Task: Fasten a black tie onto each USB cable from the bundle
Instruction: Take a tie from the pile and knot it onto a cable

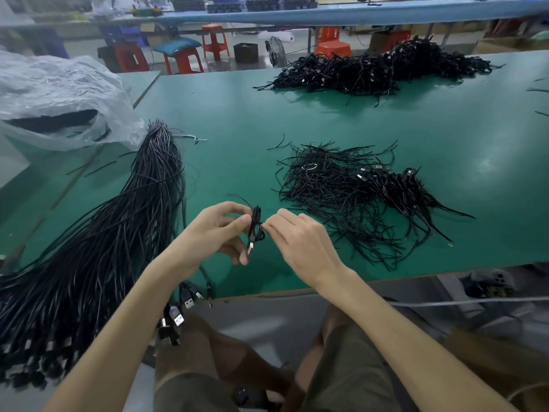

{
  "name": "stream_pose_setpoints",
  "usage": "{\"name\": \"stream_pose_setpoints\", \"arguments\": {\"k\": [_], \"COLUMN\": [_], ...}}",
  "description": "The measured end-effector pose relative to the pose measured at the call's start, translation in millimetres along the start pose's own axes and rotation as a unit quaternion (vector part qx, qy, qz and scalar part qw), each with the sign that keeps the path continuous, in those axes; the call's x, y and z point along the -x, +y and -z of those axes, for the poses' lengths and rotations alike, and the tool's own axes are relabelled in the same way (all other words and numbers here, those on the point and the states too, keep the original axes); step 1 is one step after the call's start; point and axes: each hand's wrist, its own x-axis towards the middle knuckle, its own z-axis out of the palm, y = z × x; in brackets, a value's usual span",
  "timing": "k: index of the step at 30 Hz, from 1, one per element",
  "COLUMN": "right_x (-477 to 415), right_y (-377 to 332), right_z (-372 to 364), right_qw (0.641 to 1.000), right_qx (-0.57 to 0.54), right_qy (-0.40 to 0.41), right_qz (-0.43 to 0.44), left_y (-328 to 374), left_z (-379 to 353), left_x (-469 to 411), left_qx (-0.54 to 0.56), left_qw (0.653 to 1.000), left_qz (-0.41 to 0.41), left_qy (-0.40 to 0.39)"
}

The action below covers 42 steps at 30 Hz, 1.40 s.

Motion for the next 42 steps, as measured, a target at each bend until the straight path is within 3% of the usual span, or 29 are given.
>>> {"name": "stream_pose_setpoints", "arguments": {"k": [5, 9, 15, 17, 20, 25, 29, 31, 33, 38, 42], "right_x": [-4, -4, -2, -1, -2, 2, 8, 8, 7, 0, -7], "right_y": [-2, -4, -7, -7, -9, -8, -5, -4, -3, -5, -12], "right_z": [4, 6, 5, 4, 3, 0, 2, 5, 8, 19, 21], "right_qw": [0.996, 0.993, 0.993, 0.996, 0.999, 0.996, 0.994, 0.999, 0.995, 0.938, 0.864], "right_qx": [-0.064, -0.091, -0.092, -0.072, -0.027, 0.052, 0.061, 0.026, -0.074, -0.266, -0.391], "right_qy": [-0.027, -0.022, -0.027, -0.031, -0.016, 0.01, 0.016, 0.019, 0.008, -0.012, -0.044], "right_qz": [-0.055, -0.07, -0.065, -0.05, -0.019, 0.071, 0.091, 0.036, -0.071, -0.222, -0.312], "left_y": [-3, -3, -3, -1, 7, 21, 25, 23, 21, 20, 18], "left_z": [-1, -3, -10, -10, -12, -6, -9, -12, -13, -23, -29], "left_x": [6, 8, 3, 3, 3, -8, -15, -16, -17, -21, -22], "left_qx": [0.019, -0.136, -0.243, -0.329, -0.429, -0.477, -0.4, -0.356, -0.296, -0.116, -0.053], "left_qw": [0.992, 0.976, 0.945, 0.914, 0.879, 0.877, 0.917, 0.934, 0.954, 0.988, 0.992], "left_qz": [-0.121, -0.169, -0.198, -0.211, -0.178, -0.029, 0.002, -0.02, -0.048, -0.085, -0.067], "left_qy": [-0.006, -0.015, 0.092, 0.104, 0.108, 0.047, 0.008, 0.012, 0.006, 0.062, 0.091]}}
